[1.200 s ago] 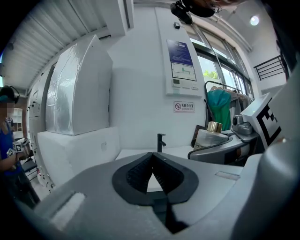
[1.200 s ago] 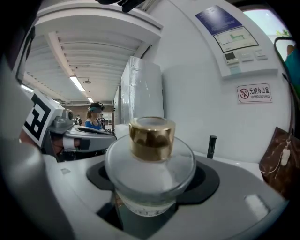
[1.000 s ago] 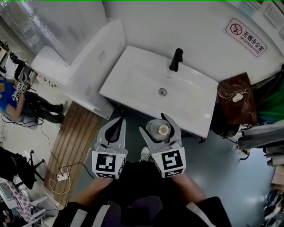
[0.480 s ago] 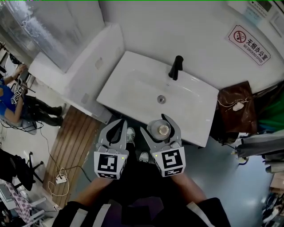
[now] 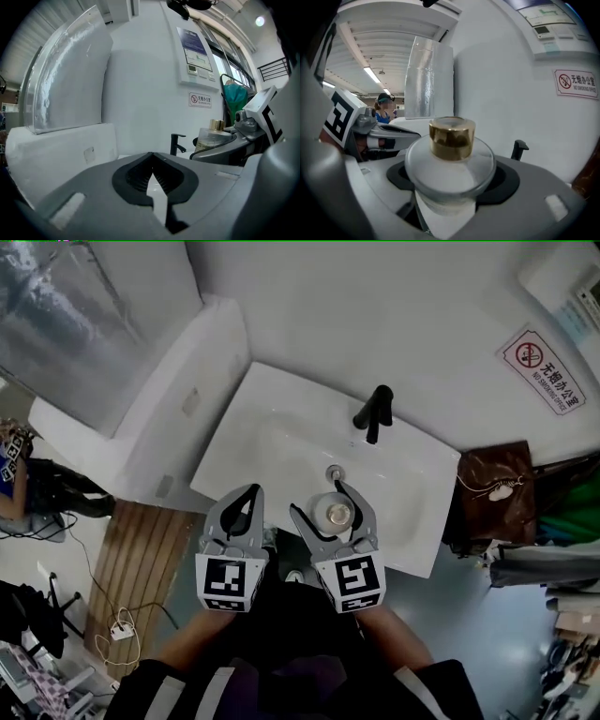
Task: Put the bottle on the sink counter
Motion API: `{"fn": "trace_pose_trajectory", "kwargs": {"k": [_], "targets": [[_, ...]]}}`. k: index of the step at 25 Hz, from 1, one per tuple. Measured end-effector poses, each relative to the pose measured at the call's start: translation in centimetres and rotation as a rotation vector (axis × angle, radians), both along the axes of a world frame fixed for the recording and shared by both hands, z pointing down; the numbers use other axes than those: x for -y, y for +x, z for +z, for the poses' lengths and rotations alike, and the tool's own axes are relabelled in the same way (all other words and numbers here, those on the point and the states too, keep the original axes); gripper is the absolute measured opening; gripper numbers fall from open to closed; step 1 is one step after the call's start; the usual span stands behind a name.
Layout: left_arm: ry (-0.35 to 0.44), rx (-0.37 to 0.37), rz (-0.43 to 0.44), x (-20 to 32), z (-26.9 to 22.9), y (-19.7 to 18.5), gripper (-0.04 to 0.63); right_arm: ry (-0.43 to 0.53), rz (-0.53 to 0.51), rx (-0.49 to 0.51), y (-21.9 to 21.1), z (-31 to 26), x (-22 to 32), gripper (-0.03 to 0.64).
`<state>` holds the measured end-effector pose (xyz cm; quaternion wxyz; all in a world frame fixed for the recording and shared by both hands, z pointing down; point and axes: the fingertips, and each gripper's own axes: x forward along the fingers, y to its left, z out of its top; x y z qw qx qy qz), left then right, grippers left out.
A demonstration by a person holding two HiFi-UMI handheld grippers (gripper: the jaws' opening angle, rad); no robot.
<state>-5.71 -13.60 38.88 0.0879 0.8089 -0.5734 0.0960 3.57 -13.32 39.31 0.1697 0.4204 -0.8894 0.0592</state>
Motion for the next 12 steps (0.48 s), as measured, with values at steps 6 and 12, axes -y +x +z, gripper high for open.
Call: {"fn": "trace_pose_trajectory", "kwargs": {"k": [6,12], "targets": [[-0.044,-0.019,-0.003,5.5,2.3,-1.9,0.000,-0.037,0.010,-0.026,-2.1,2.1,6.1,0.344],[-0.063,-0.001,-0.017,10.4,3.9,-3.9,0.000,-0.040,0.013,-0.027,-4.5,3.5,11.9,0.344]]}}
